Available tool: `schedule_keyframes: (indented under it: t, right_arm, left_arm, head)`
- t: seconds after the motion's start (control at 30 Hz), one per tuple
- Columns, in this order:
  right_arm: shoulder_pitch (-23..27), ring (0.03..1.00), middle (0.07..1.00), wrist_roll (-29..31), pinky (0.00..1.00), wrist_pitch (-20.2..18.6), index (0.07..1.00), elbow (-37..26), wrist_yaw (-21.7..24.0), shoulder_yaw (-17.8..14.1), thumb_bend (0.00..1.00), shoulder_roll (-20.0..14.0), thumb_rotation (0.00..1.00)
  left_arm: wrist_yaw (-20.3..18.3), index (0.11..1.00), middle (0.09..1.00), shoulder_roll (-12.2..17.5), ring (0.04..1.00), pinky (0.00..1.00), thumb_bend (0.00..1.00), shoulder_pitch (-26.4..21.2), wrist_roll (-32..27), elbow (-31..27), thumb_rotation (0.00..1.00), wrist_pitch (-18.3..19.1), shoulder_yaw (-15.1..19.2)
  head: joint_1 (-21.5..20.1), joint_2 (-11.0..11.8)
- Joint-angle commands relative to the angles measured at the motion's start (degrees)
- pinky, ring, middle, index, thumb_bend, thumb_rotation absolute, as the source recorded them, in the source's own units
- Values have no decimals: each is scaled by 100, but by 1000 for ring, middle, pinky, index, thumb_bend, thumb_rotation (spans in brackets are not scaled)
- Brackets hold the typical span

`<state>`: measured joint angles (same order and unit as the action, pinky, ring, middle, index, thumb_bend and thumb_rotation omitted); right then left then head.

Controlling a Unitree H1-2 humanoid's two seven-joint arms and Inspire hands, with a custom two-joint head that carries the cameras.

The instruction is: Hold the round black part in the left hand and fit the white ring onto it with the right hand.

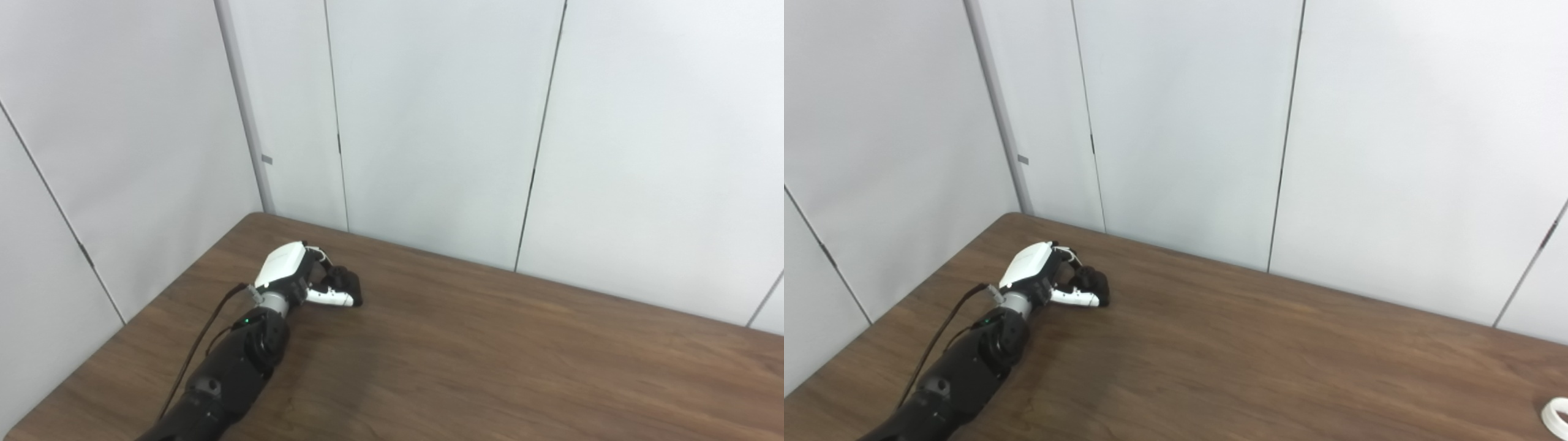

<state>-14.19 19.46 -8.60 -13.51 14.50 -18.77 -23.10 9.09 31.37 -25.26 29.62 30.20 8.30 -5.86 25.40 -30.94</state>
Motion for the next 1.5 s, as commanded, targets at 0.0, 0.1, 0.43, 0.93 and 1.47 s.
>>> schedule_keyframes:
  t: [0.0, 0.1, 0.43, 0.93, 1.47]
  right_arm:
    - [-25, 978, 954, -35, 942, 47, 884, -93, -23, -83, 397, -158, 1000]
    - [-31, 980, 953, -20, 947, 34, 878, -131, -34, -81, 384, -131, 1000]
    - [2, 981, 948, -205, 956, 56, 872, -215, -155, -15, 394, -22, 1000]
    - [524, 887, 918, -1784, 725, 863, 844, 73, -728, 55, 656, -91, 684]
    - [1151, 944, 951, -3062, 797, 892, 773, -126, -1101, 124, 706, -289, 397]
  left_arm:
    - [41, 477, 857, 77, 991, 1000, 520, -95, 30, -29, 42, -31, 12]
    - [52, 477, 859, 51, 995, 1000, 520, -95, -10, 0, 42, -89, 19]
    - [97, 478, 865, -36, 998, 1000, 521, 32, -10, -205, 44, -372, -30]
    - [139, 478, 858, -356, 1000, 1000, 520, 391, -88, -866, 46, -1036, -5]
    - [-225, 477, 864, -730, 999, 1000, 519, 1277, -28, -2327, 42, -1125, 28]
  head:
    - [-6, -7]
    - [-19, 4]
    - [-218, 56]
    - [-714, 156]
    - [-1721, 148]
